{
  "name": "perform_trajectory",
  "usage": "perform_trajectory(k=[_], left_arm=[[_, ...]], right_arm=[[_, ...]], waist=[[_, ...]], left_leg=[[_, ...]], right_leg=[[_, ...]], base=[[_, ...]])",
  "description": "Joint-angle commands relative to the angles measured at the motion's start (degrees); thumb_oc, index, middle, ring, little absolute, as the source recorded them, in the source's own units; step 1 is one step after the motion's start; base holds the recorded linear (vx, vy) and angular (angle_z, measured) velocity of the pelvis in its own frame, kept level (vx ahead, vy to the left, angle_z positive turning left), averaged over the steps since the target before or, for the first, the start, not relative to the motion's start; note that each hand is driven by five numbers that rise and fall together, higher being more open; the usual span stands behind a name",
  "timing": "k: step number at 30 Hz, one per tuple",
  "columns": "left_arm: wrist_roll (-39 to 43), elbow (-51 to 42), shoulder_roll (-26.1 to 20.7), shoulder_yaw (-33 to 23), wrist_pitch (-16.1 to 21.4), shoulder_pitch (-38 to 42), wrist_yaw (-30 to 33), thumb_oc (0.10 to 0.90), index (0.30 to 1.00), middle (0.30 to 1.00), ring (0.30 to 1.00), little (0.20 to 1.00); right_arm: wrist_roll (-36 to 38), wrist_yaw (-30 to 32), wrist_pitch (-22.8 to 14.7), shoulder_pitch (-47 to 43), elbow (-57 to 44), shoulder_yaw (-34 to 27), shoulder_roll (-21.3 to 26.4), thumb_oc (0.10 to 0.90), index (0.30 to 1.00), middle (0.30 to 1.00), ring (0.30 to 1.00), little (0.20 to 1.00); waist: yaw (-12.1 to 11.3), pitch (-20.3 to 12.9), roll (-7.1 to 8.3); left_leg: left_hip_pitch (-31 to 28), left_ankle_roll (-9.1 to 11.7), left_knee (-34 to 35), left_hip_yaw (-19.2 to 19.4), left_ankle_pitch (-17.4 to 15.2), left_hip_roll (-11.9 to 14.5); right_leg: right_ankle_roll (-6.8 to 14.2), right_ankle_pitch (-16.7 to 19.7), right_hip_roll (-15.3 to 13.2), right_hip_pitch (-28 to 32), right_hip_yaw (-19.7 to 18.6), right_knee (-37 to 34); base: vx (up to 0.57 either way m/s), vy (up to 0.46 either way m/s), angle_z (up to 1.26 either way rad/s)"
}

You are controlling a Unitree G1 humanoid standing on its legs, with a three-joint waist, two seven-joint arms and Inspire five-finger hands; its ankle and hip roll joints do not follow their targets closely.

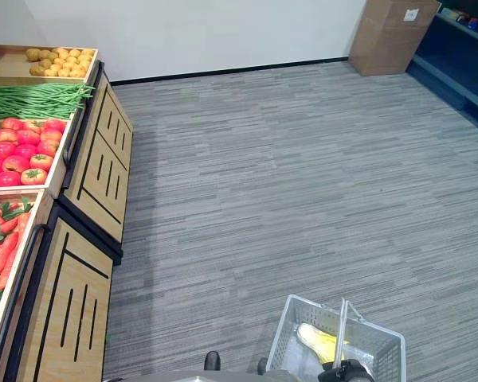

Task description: Get the vegetables into the basket

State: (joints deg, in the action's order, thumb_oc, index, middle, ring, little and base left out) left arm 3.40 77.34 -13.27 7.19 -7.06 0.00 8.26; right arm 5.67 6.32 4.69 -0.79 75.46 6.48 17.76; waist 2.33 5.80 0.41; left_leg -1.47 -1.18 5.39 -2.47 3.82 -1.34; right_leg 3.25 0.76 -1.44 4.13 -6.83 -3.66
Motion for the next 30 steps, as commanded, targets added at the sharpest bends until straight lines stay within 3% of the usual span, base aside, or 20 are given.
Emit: perform_trajectory(k=[1, 3, 5, 8, 11, 12, 13, 14, 17, 20, 22, 23, 24, 25, 26, 27, 30], left_arm=[[0.1, 1.5, -3.9, -0.7, 0.1, 3.0, 0.1, 0.9, 1.0, 1.0, 1.0, 1.0], [0.1, 1.4, -3.9, -0.8, 0.2, 2.9, 0.0, 0.9, 1.0, 1.0, 1.0, 1.0], [0.1, 1.4, -3.9, -0.8, 0.2, 2.9, -0.2, 0.9, 1.0, 1.0, 1.0, 1.0], [-0.2, 1.5, -4.1, -0.6, 0.4, 3.4, 0.0, 0.9, 1.0, 1.0, 1.0, 1.0], [0.0, 1.5, -3.9, -0.3, 0.7, 4.5, 0.1, 0.9, 1.0, 1.0, 1.0, 1.0], [0.1, 1.5, -3.6, -0.1, 0.8, 4.9, -0.1, 0.9, 1.0, 1.0, 1.0, 1.0], [0.3, 1.4, -3.1, 0.3, 1.0, 5.3, -0.2, 0.9, 1.0, 1.0, 1.0, 1.0], [0.3, 1.4, -3.1, 0.2, 1.0, 5.3, -0.2, 0.9, 1.0, 1.0, 1.0, 1.0], [-0.4, 1.6, -2.5, 0.8, 1.1, 5.1, -0.7, 0.9, 1.0, 1.0, 1.0, 1.0], [-0.9, 2.0, -1.6, 1.2, 1.0, 4.3, -0.9, 0.9, 1.0, 1.0, 1.0, 1.0], [-0.9, 2.2, -0.9, 1.7, 1.0, 4.4, -1.0, 0.9, 1.0, 1.0, 1.0, 1.0], [-0.9, 2.2, -0.9, 1.7, 1.0, 4.4, -1.0, 0.9, 1.0, 1.0, 1.0, 1.0], [0.3, 1.7, -0.6, 1.8, 1.4, 4.3, -0.6, 0.9, 1.0, 1.0, 1.0, 1.0], [0.6, 1.5, -0.4, 2.0, 1.5, 4.2, -0.7, 0.9, 1.0, 1.0, 1.0, 1.0], [0.6, 1.5, -0.4, 2.0, 1.5, 4.2, -0.6, 0.9, 1.0, 1.0, 1.0, 1.0], [0.1, 0.4, -0.2, 3.0, 2.0, 4.6, -0.6, 0.9, 1.0, 1.0, 1.0, 1.0], [0.1, -0.4, -0.3, 3.7, 2.3, 5.3, -0.4, 0.9, 1.0, 1.0, 1.0, 1.0]], right_arm=[[1.3, 0.0, 0.8, -0.8, 2.6, 0.2, 2.1, 0.4, 0.3, 0.3, 0.3, 0.3], [1.2, 0.0, 0.6, -0.5, 2.6, 0.3, 2.0, 0.4, 0.3, 0.3, 0.3, 0.3], [1.7, -0.3, 0.7, 0.3, 2.8, 0.1, 2.0, 0.4, 0.3, 0.3, 0.3, 0.3], [2.3, -0.2, 0.5, 0.3, 3.0, 0.2, 1.7, 0.4, 0.3, 0.3, 0.3, 0.3], [2.4, -0.5, 0.6, 0.9, 3.7, 0.6, 1.0, 0.4, 0.3, 0.3, 0.3, 0.3], [2.4, -0.5, 0.6, 1.2, 3.8, 0.6, 0.9, 0.4, 0.3, 0.3, 0.3, 0.3], [2.0, -0.6, 0.6, 1.9, 3.8, 0.8, 0.5, 0.4, 0.3, 0.3, 0.3, 0.3], [2.0, -0.6, 0.6, 1.9, 3.7, 0.8, 0.5, 0.4, 0.3, 0.3, 0.3, 0.3], [1.4, -0.6, 0.6, 3.0, 3.9, 0.8, 0.1, 0.4, 0.3, 0.3, 0.3, 0.3], [1.6, -0.6, 0.4, 5.0, 4.6, 0.3, 0.3, 0.4, 0.3, 0.3, 0.3, 0.3], [1.5, -1.0, 0.5, 4.6, 5.1, 0.3, 0.9, 0.4, 0.3, 0.3, 0.3, 0.3], [1.5, -1.0, 0.5, 4.6, 5.1, 0.4, 0.9, 0.4, 0.3, 0.3, 0.3, 0.3], [1.8, -0.8, 0.5, 4.4, 5.4, 0.2, 1.8, 0.4, 0.3, 0.3, 0.3, 0.3], [1.8, -0.8, 0.3, 4.5, 5.2, 0.2, 2.1, 0.4, 0.3, 0.3, 0.3, 0.3], [1.8, -0.8, 0.3, 4.5, 5.2, 0.2, 2.2, 0.4, 0.3, 0.3, 0.3, 0.3], [3.1, -0.8, -0.6, 3.7, 4.0, -0.3, 3.4, 0.4, 0.3, 0.3, 0.3, 0.3], [4.6, -0.9, -1.0, 2.9, 3.5, -0.5, 4.0, 0.4, 0.3, 0.3, 0.3, 0.3]], waist=[[-0.9, 2.8, 2.16], [-0.9, 3.0, 2.09], [-0.4, 3.5, 1.69], [1.2, 4.5, 1.41], [4.0, 6.0, 1.55], [5.1, 6.6, 0.94], [6.5, 6.8, 1.05], [6.9, 6.9, 1.42], [8.1, 6.0, 1.85], [9.3, 3.8, 1.15], [9.2, 2.6, -0.38], [9.3, 2.6, -0.33], [9.5, 2.7, -1.99], [9.3, 2.6, -3.02], [9.6, 2.5, -2.58], [9.4, 2.6, -3.6], [9.3, 2.7, -3.65]], left_leg=[[-2.6, -0.4, -3.1, 0.9, -7.9, -0.5], [-2.5, -0.7, -3.6, 0.6, -8.1, -0.8], [-3.6, -1.1, -3.5, -1.0, -8.6, -0.9], [-6.6, -1.0, -1.9, -3.0, -9.5, -0.3], [-11.3, -0.8, -0.4, -7.0, -10.3, -0.6], [-12.7, -0.6, -0.4, -8.3, -11.2, 0.0], [-14.9, -0.4, -0.4, -10.1, -12.4, 0.0], [-14.7, -0.2, -0.4, -10.6, -12.0, -0.3], [-17.6, 0.0, -0.4, -12.1, -13.9, -0.5], [-19.8, 1.0, -0.4, -13.0, -14.5, 0.8], [-20.2, 2.3, -0.5, -12.5, -12.1, 2.8], [-20.2, 2.3, -0.4, -12.5, -12.0, 2.8], [-19.1, 4.5, -4.1, -12.7, -6.9, 4.0], [-18.8, 5.6, -6.1, -12.4, -4.2, 5.0], [-18.5, 5.7, -6.0, -12.8, -3.7, 4.5], [-17.5, 8.2, -10.3, -11.9, 1.4, 5.3], [-15.7, 10.5, -13.2, -11.1, 7.5, 5.8]], right_leg=[[6.9, 1.6, -9.4, -7.2, 2.8, 12.2], [6.8, 2.3, -9.5, -7.5, 2.5, 13.9], [5.8, 4.0, -8.4, -11.7, 1.8, 17.3], [5.3, 5.0, -5.2, -16.7, 1.9, 13.5], [6.9, 9.1, -1.8, -23.7, 1.4, 8.1], [7.3, 9.5, -0.9, -24.5, 1.9, 6.5], [7.8, 10.6, -0.5, -26.5, 3.5, 3.3], [7.8, 11.0, -1.1, -26.5, 3.7, 3.3], [7.8, 12.2, -1.4, -27.3, 9.5, 1.5], [6.1, 13.0, -1.7, -26.4, 8.9, 3.4], [5.2, 12.9, -1.4, -27.2, 10.3, 6.2], [5.2, 12.9, -1.4, -27.2, 10.3, 6.2], [3.8, 11.5, -0.9, -26.3, 11.0, 7.8], [3.4, 10.6, -0.2, -25.6, 11.7, 8.2], [3.4, 11.0, -0.8, -25.8, 11.7, 8.1], [2.4, 9.1, 0.0, -23.8, 12.7, 8.6], [1.0, 6.7, 0.3, -20.8, 12.5, 8.4]], base=[[0.0, 0.045, -0.06], [0.04, 0.072, -0.06], [0.16, 0.092, -0.02], [0.21, -0.01, 0.06], [0.31, 0.006, 0.36], [0.41, 0.001, 0.74], [0.28, -0.014, 0.92], [0.27, -0.036, 1.27], [0.2, -0.063, 1.02], [0.32, -0.181, -0.18], [0.27, -0.154, 0.44], [0.28, -0.18, 0.84], [0.27, -0.171, 0.74], [0.25, -0.177, 0.54], [0.31, -0.194, 0.33], [0.24, -0.192, 0.22], [0.29, -0.196, 0.24]])
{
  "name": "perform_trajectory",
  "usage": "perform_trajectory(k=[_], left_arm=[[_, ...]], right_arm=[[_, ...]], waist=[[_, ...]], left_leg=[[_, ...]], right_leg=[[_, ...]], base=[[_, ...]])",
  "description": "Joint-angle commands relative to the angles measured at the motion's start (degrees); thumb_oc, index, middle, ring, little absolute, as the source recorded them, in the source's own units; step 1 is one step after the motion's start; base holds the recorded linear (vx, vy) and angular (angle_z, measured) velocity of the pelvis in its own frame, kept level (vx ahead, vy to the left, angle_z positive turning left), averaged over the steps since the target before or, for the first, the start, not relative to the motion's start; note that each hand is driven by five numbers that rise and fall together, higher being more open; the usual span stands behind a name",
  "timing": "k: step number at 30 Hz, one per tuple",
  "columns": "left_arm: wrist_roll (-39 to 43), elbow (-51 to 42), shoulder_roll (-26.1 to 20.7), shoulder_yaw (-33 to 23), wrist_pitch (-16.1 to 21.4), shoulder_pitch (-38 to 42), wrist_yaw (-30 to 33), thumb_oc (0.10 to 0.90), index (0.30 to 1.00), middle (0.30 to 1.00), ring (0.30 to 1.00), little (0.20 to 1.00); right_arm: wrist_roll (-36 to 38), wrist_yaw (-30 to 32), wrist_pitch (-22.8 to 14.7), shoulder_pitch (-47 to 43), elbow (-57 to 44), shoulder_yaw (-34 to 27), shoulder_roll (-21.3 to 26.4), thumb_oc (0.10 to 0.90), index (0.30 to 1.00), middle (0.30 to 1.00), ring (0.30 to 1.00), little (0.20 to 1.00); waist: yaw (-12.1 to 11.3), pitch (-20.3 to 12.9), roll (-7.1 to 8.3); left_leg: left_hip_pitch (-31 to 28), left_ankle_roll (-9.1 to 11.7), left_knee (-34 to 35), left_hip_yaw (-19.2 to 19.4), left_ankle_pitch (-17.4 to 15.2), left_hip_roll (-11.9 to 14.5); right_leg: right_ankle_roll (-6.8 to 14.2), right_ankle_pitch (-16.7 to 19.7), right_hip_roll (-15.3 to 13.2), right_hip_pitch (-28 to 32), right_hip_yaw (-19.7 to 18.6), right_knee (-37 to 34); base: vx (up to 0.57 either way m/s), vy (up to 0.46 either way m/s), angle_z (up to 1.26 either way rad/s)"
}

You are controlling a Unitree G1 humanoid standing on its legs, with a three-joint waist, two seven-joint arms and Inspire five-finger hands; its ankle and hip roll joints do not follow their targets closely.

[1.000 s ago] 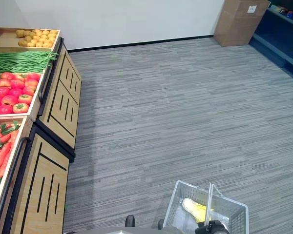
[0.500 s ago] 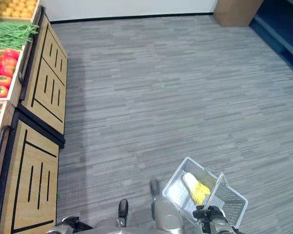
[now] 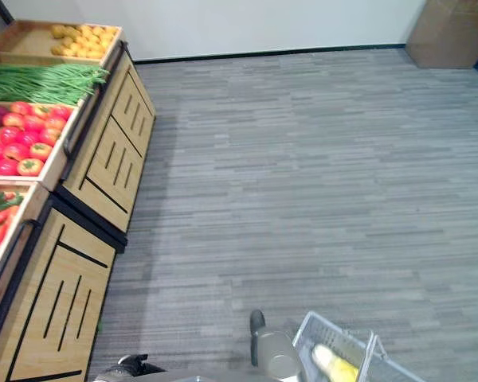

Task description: Get the vegetables into the basket

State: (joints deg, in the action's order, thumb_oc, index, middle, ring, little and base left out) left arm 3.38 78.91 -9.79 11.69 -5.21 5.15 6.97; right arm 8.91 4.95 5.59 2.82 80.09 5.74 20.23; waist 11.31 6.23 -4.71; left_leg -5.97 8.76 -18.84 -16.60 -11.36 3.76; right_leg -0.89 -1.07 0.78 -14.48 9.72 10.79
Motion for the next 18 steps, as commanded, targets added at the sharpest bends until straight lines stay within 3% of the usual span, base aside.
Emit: perform_trajectory(k=[1, 6, 8, 9, 12, 14, 16, 17, 18], left_arm=[[0.5, -2.1, -3.8, -1.0, 0.5, 0.1, 0.8, 0.9, 1.0, 1.0, 1.0, 1.0], [-0.3, -2.9, -3.5, 0.0, 0.4, 0.1, 1.0, 0.9, 1.0, 1.0, 1.0, 1.0], [-0.3, -3.1, -3.6, 0.0, 0.5, 0.0, 1.1, 0.9, 1.0, 1.0, 1.0, 1.0], [-0.2, -3.3, -3.7, 0.0, 0.5, -0.3, 1.0, 0.9, 1.0, 1.0, 1.0, 1.0], [0.7, -3.4, -4.1, -0.8, 0.6, -0.8, 0.9, 0.9, 1.0, 1.0, 1.0, 1.0], [1.1, -3.4, -4.4, -1.0, 0.7, -1.1, 1.0, 0.9, 1.0, 1.0, 1.0, 1.0], [1.3, -3.3, -4.5, -1.3, 0.7, -1.2, 0.9, 0.9, 1.0, 1.0, 1.0, 1.0], [1.1, -3.2, -4.6, -1.3, 0.7, -1.1, 0.9, 0.9, 1.0, 1.0, 1.0, 1.0], [1.0, -3.1, -4.7, -1.5, 0.7, -1.0, 0.8, 0.9, 1.0, 1.0, 1.0, 1.0]], right_arm=[[1.5, 0.2, -1.9, -0.9, -1.2, 0.3, 1.7, 0.4, 0.3, 0.3, 0.3, 0.3], [1.7, -0.3, -1.8, -1.1, -1.2, 0.5, 1.8, 0.4, 0.3, 0.3, 0.3, 0.3], [1.6, -0.4, -1.8, -1.0, -1.0, 0.5, 1.9, 0.4, 0.3, 0.3, 0.3, 0.3], [1.4, -0.4, -1.7, -0.7, -0.7, 0.6, 2.0, 0.4, 0.3, 0.3, 0.3, 0.3], [1.4, -0.6, -1.6, -0.4, 0.0, 0.2, 2.1, 0.4, 0.3, 0.3, 0.3, 0.3], [1.6, -0.5, -1.5, -0.4, 0.0, 0.2, 2.3, 0.4, 0.3, 0.3, 0.3, 0.3], [2.0, -0.4, -1.3, -0.4, 0.4, -0.1, 2.3, 0.4, 0.3, 0.3, 0.3, 0.3], [2.2, -0.2, -1.3, -0.4, 0.5, -0.4, 2.4, 0.4, 0.3, 0.3, 0.3, 0.3], [2.2, -0.2, -1.3, -0.6, 0.6, -0.3, 2.4, 0.4, 0.3, 0.3, 0.3, 0.3]], waist=[[0.0, 2.4, 1.34], [-0.1, 2.1, 0.41], [0.0, 2.1, 0.34], [-0.1, 2.1, 0.62], [-0.9, 2.6, 1.67], [-1.6, 3.0, 2.16], [-2.7, 3.6, 3.29], [-4.1, 4.3, 4.11], [-4.8, 4.4, 4.95]], left_leg=[[-11.0, 0.9, 10.7, 3.1, 24.0, 0.9], [-9.9, 1.9, 8.4, 4.5, 31.1, 2.5], [-9.5, 2.0, 7.5, 4.8, 32.1, 2.5], [-8.2, 1.9, 4.6, 5.8, 33.9, 2.4], [-5.0, 1.2, -1.2, 7.2, 35.0, 1.2], [-3.4, -0.1, -3.6, 8.9, 33.0, 1.2], [1.0, -2.3, -2.9, 11.7, 28.0, 0.8], [5.0, -3.4, -3.0, 14.0, 22.8, 0.2], [8.2, -3.8, -0.8, 14.9, 20.7, -0.7]], right_leg=[[4.8, 8.0, -1.5, -1.4, -4.3, -6.1], [3.2, 4.5, -0.1, 0.5, -4.9, -4.3], [2.9, 3.9, 0.1, 0.8, -4.9, -4.0], [2.3, 3.1, 0.1, 1.7, -5.5, -3.9], [1.2, 2.2, -0.2, 4.2, -6.7, -4.7], [0.8, 1.2, -0.1, 6.3, -7.4, -5.2], [1.0, 0.8, -1.1, 8.7, -8.3, -6.3], [1.5, 0.3, -1.6, 10.9, -9.4, -7.1], [2.0, 0.3, -2.2, 12.3, -9.9, -7.9]], base=[[0.26, -0.171, 0.09], [0.23, -0.168, -0.01], [0.15, -0.118, 0.0], [0.18, -0.164, -0.05], [0.18, -0.179, 0.01], [0.19, -0.134, -0.1], [0.23, -0.089, 0.0], [0.25, -0.07, 0.08], [0.38, 0.005, -0.12]])
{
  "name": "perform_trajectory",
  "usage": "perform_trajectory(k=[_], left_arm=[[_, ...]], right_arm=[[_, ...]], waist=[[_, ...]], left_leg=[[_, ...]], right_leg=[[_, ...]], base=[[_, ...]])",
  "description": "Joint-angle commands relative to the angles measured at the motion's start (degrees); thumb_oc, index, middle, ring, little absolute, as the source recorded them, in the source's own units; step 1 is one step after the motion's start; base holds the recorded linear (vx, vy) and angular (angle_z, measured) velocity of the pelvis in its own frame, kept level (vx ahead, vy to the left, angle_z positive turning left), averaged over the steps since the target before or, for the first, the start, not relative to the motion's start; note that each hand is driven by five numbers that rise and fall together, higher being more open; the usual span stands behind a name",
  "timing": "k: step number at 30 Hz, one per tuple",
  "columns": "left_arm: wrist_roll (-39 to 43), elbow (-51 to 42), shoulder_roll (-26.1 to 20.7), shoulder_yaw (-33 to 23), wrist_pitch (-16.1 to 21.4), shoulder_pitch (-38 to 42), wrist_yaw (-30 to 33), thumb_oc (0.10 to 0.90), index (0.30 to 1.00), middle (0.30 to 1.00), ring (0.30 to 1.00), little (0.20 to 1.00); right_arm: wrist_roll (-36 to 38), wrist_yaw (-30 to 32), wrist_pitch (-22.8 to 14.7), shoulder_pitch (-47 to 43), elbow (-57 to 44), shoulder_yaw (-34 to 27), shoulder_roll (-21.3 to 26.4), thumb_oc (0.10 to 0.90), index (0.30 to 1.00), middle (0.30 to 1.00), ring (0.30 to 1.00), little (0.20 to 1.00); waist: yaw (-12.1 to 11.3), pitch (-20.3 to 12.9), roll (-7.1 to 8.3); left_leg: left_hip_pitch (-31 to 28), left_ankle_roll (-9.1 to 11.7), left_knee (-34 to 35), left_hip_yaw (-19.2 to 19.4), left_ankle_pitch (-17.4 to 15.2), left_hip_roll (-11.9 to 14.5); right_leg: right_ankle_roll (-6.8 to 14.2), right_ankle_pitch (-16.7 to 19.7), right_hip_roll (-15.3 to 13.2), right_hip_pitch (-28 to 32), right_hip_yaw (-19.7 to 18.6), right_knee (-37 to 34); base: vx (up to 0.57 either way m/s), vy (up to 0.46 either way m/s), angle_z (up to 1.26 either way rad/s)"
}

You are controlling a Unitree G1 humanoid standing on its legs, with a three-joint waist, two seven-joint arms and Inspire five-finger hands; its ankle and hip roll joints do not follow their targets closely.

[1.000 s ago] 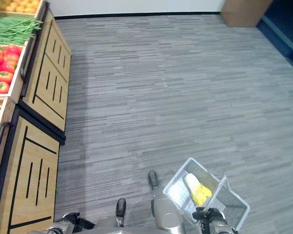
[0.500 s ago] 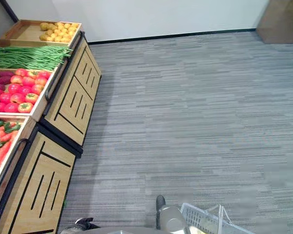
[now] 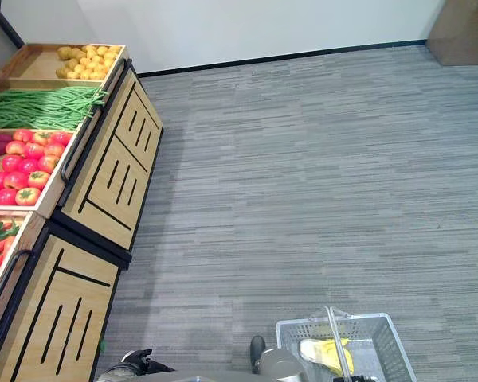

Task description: Get the vegetables into the basket

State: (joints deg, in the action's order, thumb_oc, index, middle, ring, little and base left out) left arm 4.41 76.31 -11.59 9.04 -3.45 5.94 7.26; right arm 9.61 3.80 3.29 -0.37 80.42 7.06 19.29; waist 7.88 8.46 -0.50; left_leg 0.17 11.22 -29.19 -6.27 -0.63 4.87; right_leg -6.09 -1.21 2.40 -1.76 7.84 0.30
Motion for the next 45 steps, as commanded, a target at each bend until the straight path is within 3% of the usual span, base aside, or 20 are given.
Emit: perform_trajectory(k=[1, 3, 5, 8, 10, 15, 17, 23, 24, 25, 28, 30, 31, 32, 33, 34, 35, 39, 45], left_arm=[[-0.3, -0.2, -3.0, 1.2, -1.0, -1.8, 0.5, 0.9, 1.0, 1.0, 1.0, 1.0], [-0.8, 0.2, -2.8, 1.3, -1.1, -2.0, 0.6, 0.9, 1.0, 1.0, 1.0, 1.0], [-0.8, 0.5, -2.9, 1.2, -1.1, -2.1, 0.8, 0.9, 1.0, 1.0, 1.0, 1.0], [-0.9, 1.2, -2.5, 1.1, -1.1, -2.5, 0.7, 0.9, 1.0, 1.0, 1.0, 1.0], [-0.7, 1.5, -2.5, 0.5, -1.1, -3.5, 0.7, 0.9, 1.0, 1.0, 1.0, 1.0], [-1.2, 2.0, -3.0, 0.3, -1.3, -3.6, 0.8, 0.9, 1.0, 1.0, 1.0, 1.0], [-1.5, 1.1, -4.0, 0.7, -1.2, -2.8, 1.0, 0.9, 1.0, 1.0, 1.0, 1.0], [-1.7, 0.5, -4.5, 1.1, -1.1, -2.1, 1.2, 0.9, 1.0, 1.0, 1.0, 1.0], [-1.7, 0.3, -4.3, 1.4, -1.1, -1.9, 0.9, 0.9, 1.0, 1.0, 1.0, 1.0], [-1.7, 0.3, -4.3, 1.4, -1.1, -1.9, 0.9, 0.9, 1.0, 1.0, 1.0, 1.0], [-1.8, 0.0, -4.2, 2.0, -1.1, -1.4, 0.7, 0.9, 1.0, 1.0, 1.0, 1.0], [-1.9, 0.0, -4.1, 2.2, -1.2, -1.2, 0.6, 0.9, 1.0, 1.0, 1.0, 1.0], [-2.5, 0.6, -4.0, 2.1, -1.3, -1.1, 0.6, 0.9, 1.0, 1.0, 1.0, 1.0], [-2.5, 0.6, -4.0, 2.1, -1.3, -1.1, 0.6, 0.9, 1.0, 1.0, 1.0, 1.0], [-2.7, 0.7, -3.8, 2.2, -1.2, -1.1, 0.6, 0.9, 1.0, 1.0, 1.0, 1.0], [-3.8, 0.8, -3.9, 3.1, -1.6, -0.6, 0.5, 0.9, 1.0, 1.0, 1.0, 1.0], [-3.9, 0.9, -3.9, 3.0, -1.5, -0.7, 0.1, 0.9, 1.0, 1.0, 1.0, 1.0], [-3.6, 1.3, -3.4, 2.5, -1.2, -1.5, 0.3, 0.9, 1.0, 1.0, 1.0, 1.0], [-4.2, 1.4, -3.3, 2.6, -1.4, -2.2, 0.1, 0.9, 1.0, 1.0, 1.0, 1.0]], right_arm=[[1.4, 1.0, 1.1, 2.5, 0.6, -1.8, 3.5, 0.4, 0.3, 0.3, 0.3, 0.3], [1.3, 1.1, 1.1, 2.9, 0.5, -1.9, 3.7, 0.4, 0.3, 0.3, 0.3, 0.3], [1.1, 1.2, 0.9, 2.7, 0.3, -1.6, 3.7, 0.4, 0.3, 0.3, 0.3, 0.3], [0.9, 1.1, 0.9, 2.5, 0.7, -1.9, 3.4, 0.4, 0.3, 0.3, 0.3, 0.3], [0.2, 0.8, 1.0, 2.9, 0.8, -1.7, 2.9, 0.4, 0.3, 0.3, 0.3, 0.3], [-0.3, 0.6, 1.0, 2.1, 0.7, -1.3, 2.3, 0.4, 0.3, 0.3, 0.3, 0.3], [-1.2, 0.2, 1.0, 0.8, -0.3, -0.2, 2.0, 0.4, 0.3, 0.3, 0.3, 0.3], [-0.8, 0.0, 1.3, 0.4, -0.6, -0.5, 1.6, 0.4, 0.3, 0.3, 0.3, 0.3], [-0.7, 0.2, 1.3, 0.3, -0.6, -1.0, 1.7, 0.4, 0.3, 0.3, 0.3, 0.3], [-0.7, 0.2, 1.3, 0.3, -0.6, -1.0, 1.7, 0.4, 0.3, 0.3, 0.3, 0.3], [-1.1, 0.4, 1.2, -0.4, -1.4, -0.5, 2.0, 0.4, 0.3, 0.3, 0.3, 0.3], [-1.2, 0.6, 1.1, -0.6, -1.5, -0.3, 1.9, 0.4, 0.3, 0.3, 0.3, 0.3], [-1.8, 1.0, 1.0, -0.5, -1.8, 0.2, 1.5, 0.4, 0.3, 0.3, 0.3, 0.3], [-1.8, 1.0, 0.9, -0.4, -1.8, 0.2, 1.5, 0.4, 0.3, 0.3, 0.3, 0.3], [-2.0, 0.9, 0.9, -0.4, -1.7, 0.4, 1.4, 0.4, 0.3, 0.3, 0.3, 0.3], [-1.9, 0.8, 1.0, -0.5, -1.4, 0.8, 1.4, 0.4, 0.3, 0.3, 0.3, 0.3], [-1.3, 0.8, 1.0, 0.0, -1.0, 0.6, 1.1, 0.4, 0.3, 0.3, 0.3, 0.3], [-1.6, 0.7, 0.7, 0.5, -0.8, 1.5, 0.2, 0.4, 0.3, 0.3, 0.3, 0.3], [-2.0, 0.6, 0.9, 1.0, -0.6, 1.9, 0.0, 0.4, 0.3, 0.3, 0.3, 0.3]], waist=[[-3.3, 2.5, 1.0], [-5.2, 2.9, 0.81], [-6.8, 3.2, 0.61], [-8.2, 2.4, -0.05], [-8.7, 0.9, 0.57], [-9.0, -1.1, 2.18], [-9.1, -2.2, 2.99], [-8.8, -3.0, 4.02], [-8.5, -2.8, 3.88], [-8.5, -2.8, 3.91], [-7.7, -0.6, 2.92], [-7.5, 0.0, 2.28], [-6.8, 0.6, 1.16], [-6.5, 0.7, 1.12], [-5.9, 1.0, 1.41], [-5.2, 1.0, 1.91], [-4.9, 1.2, 1.92], [-6.1, 0.1, 2.52], [-6.6, -1.0, 2.69]], left_leg=[[6.4, -6.3, 15.8, 6.3, 6.7, -2.2], [9.3, -6.4, 24.7, 5.3, 8.2, -2.6], [11.2, -5.9, 28.8, 1.9, 11.1, -3.1], [12.7, -5.2, 30.9, 3.1, 14.1, -2.6], [11.6, -6.3, 30.4, 2.7, 12.5, -3.1], [11.1, -8.4, 29.2, 4.7, 9.8, -4.1], [10.2, -9.9, 28.6, 7.4, 7.3, -5.2], [7.6, -11.5, 29.1, 9.0, 4.2, -7.5], [6.0, -12.2, 29.6, 8.9, 3.1, -8.3], [5.9, -12.2, 29.6, 8.9, 3.1, -8.3], [3.6, -13.0, 30.2, 8.6, 2.3, -7.6], [2.9, -13.0, 30.4, 8.2, 2.3, -7.2], [-1.1, -12.6, 31.9, 7.2, 1.1, -5.7], [-1.4, -12.5, 32.0, 7.0, 0.9, -5.7], [-2.7, -12.4, 32.3, 6.5, 0.3, -6.1], [-2.8, -12.4, 31.9, 5.9, 0.1, -6.5], [-2.6, -12.3, 31.0, 5.0, 0.0, -6.6], [-3.7, -11.6, 32.7, 5.8, 0.5, -6.3], [-5.0, -10.6, 33.3, 5.4, 0.8, -5.6]], right_leg=[[8.3, -0.6, -4.0, 2.7, -9.4, 1.2], [8.6, -2.2, -3.7, 5.9, -10.9, 0.4], [8.7, -3.6, -3.3, 8.7, -12.9, -0.2], [8.7, -4.8, -2.4, 12.6, -16.4, -1.3], [9.3, -6.2, -3.6, 14.3, -18.2, -1.2], [11.6, -5.6, -7.2, 14.4, -19.2, -0.6], [13.4, -3.7, -9.4, 12.3, -20.2, 1.8], [15.6, 1.4, -12.1, 11.1, -20.4, 4.7], [16.7, 5.3, -12.7, 9.3, -20.3, 8.9], [16.7, 5.2, -12.8, 9.4, -20.3, 9.0], [16.2, 10.3, -12.2, 3.6, -18.8, 17.9], [15.6, 9.7, -11.8, 2.5, -17.7, 19.7], [14.0, 4.0, -11.2, -3.4, -11.0, 15.2], [13.9, 3.7, -11.2, -3.1, -10.7, 15.3], [13.9, 2.8, -9.4, -4.3, -9.6, 10.6], [14.0, 2.8, -7.7, -5.0, -10.9, 7.9], [14.0, 1.6, -7.3, -2.5, -13.1, 6.7], [13.1, 1.1, -6.7, 3.0, -12.1, -0.2], [12.3, 0.6, -6.4, 6.7, -11.4, -2.9]], base=[[0.38, 0.062, -0.17], [0.39, 0.087, -0.41], [0.33, 0.044, -0.68], [0.32, 0.108, -1.03], [0.34, 0.189, -0.83], [0.19, 0.146, -0.39], [0.2, 0.199, -0.36], [0.12, 0.114, -0.16], [0.11, 0.112, -0.03], [0.06, 0.105, -0.06], [-0.03, 0.076, -0.06], [0.09, 0.072, -0.01], [0.22, 0.042, 0.08], [0.31, 0.031, 0.0], [0.2, -0.036, -0.09], [0.21, -0.039, -0.1], [0.13, -0.033, 0.43], [0.05, -0.045, 0.48], [0.03, -0.071, -0.07]])
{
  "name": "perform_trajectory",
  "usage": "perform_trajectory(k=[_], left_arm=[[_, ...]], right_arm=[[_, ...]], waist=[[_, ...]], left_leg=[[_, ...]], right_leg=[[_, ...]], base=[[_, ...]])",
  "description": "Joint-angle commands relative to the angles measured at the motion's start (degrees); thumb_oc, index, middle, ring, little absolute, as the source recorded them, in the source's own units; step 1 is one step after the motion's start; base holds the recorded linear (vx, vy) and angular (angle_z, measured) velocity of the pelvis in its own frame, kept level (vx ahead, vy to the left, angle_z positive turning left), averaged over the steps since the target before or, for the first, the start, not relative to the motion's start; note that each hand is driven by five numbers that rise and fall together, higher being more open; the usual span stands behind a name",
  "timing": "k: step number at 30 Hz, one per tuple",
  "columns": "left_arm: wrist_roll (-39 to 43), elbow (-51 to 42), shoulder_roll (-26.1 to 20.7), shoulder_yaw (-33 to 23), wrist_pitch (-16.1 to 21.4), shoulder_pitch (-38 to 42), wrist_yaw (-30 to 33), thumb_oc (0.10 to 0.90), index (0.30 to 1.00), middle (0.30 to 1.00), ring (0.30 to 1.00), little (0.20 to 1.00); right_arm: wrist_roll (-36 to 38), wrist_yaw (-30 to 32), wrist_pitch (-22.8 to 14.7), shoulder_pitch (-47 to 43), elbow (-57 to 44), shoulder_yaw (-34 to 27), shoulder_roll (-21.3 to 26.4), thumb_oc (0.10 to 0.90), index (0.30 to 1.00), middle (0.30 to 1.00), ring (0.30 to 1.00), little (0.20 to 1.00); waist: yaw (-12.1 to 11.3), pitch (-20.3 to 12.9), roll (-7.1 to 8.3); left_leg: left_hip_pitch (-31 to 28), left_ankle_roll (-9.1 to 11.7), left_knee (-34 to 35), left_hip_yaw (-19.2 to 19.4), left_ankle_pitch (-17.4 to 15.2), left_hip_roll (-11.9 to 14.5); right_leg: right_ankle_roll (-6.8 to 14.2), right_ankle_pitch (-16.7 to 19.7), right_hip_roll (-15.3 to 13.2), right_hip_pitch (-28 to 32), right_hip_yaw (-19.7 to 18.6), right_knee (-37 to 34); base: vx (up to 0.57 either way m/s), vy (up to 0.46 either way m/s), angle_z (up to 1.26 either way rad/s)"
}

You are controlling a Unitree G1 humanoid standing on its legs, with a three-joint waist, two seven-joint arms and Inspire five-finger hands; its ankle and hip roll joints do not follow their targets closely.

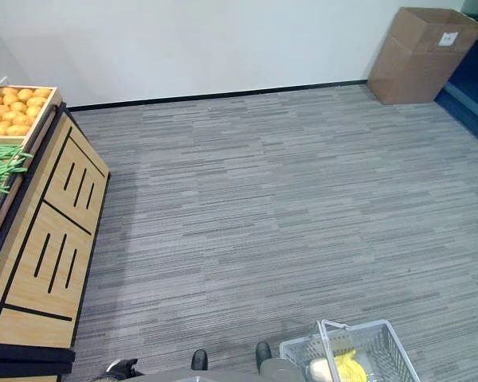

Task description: Get the vegetables into the basket

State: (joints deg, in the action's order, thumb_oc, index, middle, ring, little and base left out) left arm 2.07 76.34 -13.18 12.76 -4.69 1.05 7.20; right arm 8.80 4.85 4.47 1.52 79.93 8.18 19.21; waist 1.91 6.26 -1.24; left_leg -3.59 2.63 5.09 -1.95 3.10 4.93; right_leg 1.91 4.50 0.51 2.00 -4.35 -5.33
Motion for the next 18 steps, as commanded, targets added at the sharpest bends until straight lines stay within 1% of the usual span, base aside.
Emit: perform_trajectory(k=[1, 7, 12, 14, 15, 16, 18], left_arm=[[-1.8, 1.3, -1.6, -1.2, -0.2, 2.7, 0.2, 0.9, 1.0, 1.0, 1.0, 1.0], [-0.5, 1.0, -1.7, -1.8, 0.0, 2.5, 0.8, 0.9, 1.0, 1.0, 1.0, 1.0], [1.0, 1.0, -1.8, -2.4, 0.2, 2.4, 1.3, 0.9, 1.0, 1.0, 1.0, 1.0], [2.0, 1.0, -1.8, -2.8, 0.5, 2.2, 1.4, 0.9, 1.0, 1.0, 1.0, 1.0], [2.0, 1.0, -1.8, -2.8, 0.5, 2.2, 1.4, 0.9, 1.0, 1.0, 1.0, 1.0], [2.4, 1.2, -1.8, -3.0, 0.6, 2.1, 1.4, 0.9, 1.0, 1.0, 1.0, 1.0], [3.1, 1.3, -1.8, -3.3, 0.7, 1.9, 1.3, 0.9, 1.0, 1.0, 1.0, 1.0]], right_arm=[[-1.2, -0.5, -0.3, -1.0, -0.1, 0.8, 0.1, 0.4, 0.3, 0.3, 0.3, 0.3], [-1.7, -0.3, -0.4, -1.1, -0.1, 1.4, 0.3, 0.4, 0.3, 0.3, 0.3, 0.3], [-2.3, -0.1, -0.6, -1.9, -0.4, 2.2, 0.7, 0.4, 0.3, 0.3, 0.3, 0.3], [-2.6, 0.0, -0.8, -2.2, -0.7, 2.5, 1.0, 0.4, 0.3, 0.3, 0.3, 0.3], [-2.6, 0.0, -0.8, -2.2, -0.7, 2.5, 0.9, 0.4, 0.3, 0.3, 0.3, 0.3], [-3.0, 0.1, -1.0, -2.6, -0.9, 2.9, 1.2, 0.4, 0.3, 0.3, 0.3, 0.3], [-3.5, 0.1, -1.2, -2.9, -1.4, 3.4, 1.5, 0.4, 0.3, 0.3, 0.3, 0.3]], waist=[[-0.7, 1.1, 3.48], [-1.4, 1.1, 3.64], [-2.7, 1.6, 3.61], [-3.6, 1.9, 3.57], [-3.5, 1.9, 3.57], [-4.1, 2.3, 3.55], [-5.0, 2.7, 3.52]], left_leg=[[-1.4, -2.0, -0.9, 0.9, -3.0, -5.5], [-1.4, -1.1, -0.9, -0.2, -2.6, -4.8], [-0.5, -0.4, -1.0, -2.4, -1.6, -4.3], [0.1, -0.1, -1.3, -3.8, -1.1, -4.2], [0.1, -0.1, -1.3, -3.9, -1.1, -4.2], [0.8, 0.4, -1.6, -5.2, -0.5, -4.1], [1.7, 0.8, -2.1, -6.7, 0.0, -4.2]], right_leg=[[4.2, -5.2, -4.4, 3.2, 0.9, 2.6], [3.5, -5.7, -4.0, 4.3, 2.2, 2.0], [2.8, -6.2, -3.6, 4.4, 4.0, 2.1], [2.5, -6.5, -3.3, 4.7, 5.3, 2.1], [2.5, -6.5, -3.3, 4.8, 5.4, 2.1], [2.3, -6.6, -3.1, 4.8, 6.8, 2.1], [2.1, -6.8, -2.9, 4.9, 8.4, 2.1]], base=[[0.02, -0.046, 0.02], [0.01, -0.076, 0.07], [-0.02, -0.074, 0.25], [-0.01, -0.068, 0.39], [-0.04, -0.078, 0.51], [-0.05, -0.077, 0.57], [-0.03, -0.1, 0.62]])
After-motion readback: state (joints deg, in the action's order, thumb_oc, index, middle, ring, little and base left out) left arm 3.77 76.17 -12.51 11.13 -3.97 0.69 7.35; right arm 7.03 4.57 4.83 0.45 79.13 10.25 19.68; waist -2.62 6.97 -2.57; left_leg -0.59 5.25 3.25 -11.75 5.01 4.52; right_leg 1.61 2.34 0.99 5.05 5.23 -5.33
